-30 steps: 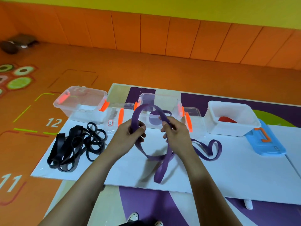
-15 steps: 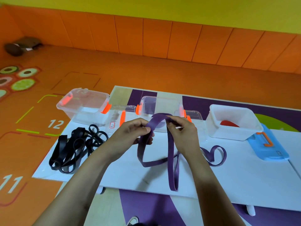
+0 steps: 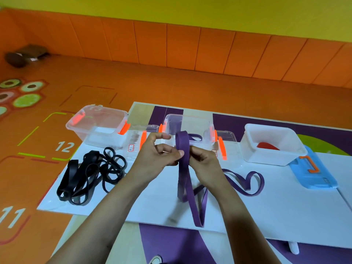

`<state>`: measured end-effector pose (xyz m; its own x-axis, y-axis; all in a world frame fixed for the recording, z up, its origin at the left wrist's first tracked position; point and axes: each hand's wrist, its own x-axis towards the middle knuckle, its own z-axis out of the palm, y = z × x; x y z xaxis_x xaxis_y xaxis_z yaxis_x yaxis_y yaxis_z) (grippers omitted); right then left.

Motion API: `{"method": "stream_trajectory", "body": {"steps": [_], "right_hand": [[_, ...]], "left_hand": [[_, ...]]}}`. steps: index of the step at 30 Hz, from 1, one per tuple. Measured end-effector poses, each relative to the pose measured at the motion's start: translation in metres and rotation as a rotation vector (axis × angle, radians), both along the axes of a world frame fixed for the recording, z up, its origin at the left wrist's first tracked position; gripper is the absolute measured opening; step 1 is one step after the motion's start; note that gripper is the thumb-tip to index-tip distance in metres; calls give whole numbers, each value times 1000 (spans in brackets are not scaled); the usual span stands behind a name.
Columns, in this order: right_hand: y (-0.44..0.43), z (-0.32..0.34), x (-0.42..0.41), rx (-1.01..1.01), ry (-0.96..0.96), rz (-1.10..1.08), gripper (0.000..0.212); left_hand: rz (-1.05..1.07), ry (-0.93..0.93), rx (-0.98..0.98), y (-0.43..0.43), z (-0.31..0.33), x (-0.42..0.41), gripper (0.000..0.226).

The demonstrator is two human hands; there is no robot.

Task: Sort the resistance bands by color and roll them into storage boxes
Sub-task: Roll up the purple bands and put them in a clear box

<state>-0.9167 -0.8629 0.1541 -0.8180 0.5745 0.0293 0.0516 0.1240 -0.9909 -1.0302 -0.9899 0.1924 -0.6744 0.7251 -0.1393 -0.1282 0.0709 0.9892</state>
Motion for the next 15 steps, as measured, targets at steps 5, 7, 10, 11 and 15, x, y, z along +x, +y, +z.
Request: {"method": "stream_trajectory", "body": {"steps": [5,7,10,11,15], "right_hand": [[-1,-4,-3,4,-44,69,32],[-1,-7,-5,-4,-64,75,34],[-2,-9,-7,-31,-82,53,37],[-3,-9,-7,-101,-58,45,38],[-9,-7,0,-323,39,99,37]], "left_hand": [[-37,228,-92,-1,-4,-7,33],[-24,310,-86,0,-5,-7,25],[0,428,-88,2,-7,-5,20],[13,441,-82,3,-8,-6,18],[70,376,1,8,-10,-10,10]]}}
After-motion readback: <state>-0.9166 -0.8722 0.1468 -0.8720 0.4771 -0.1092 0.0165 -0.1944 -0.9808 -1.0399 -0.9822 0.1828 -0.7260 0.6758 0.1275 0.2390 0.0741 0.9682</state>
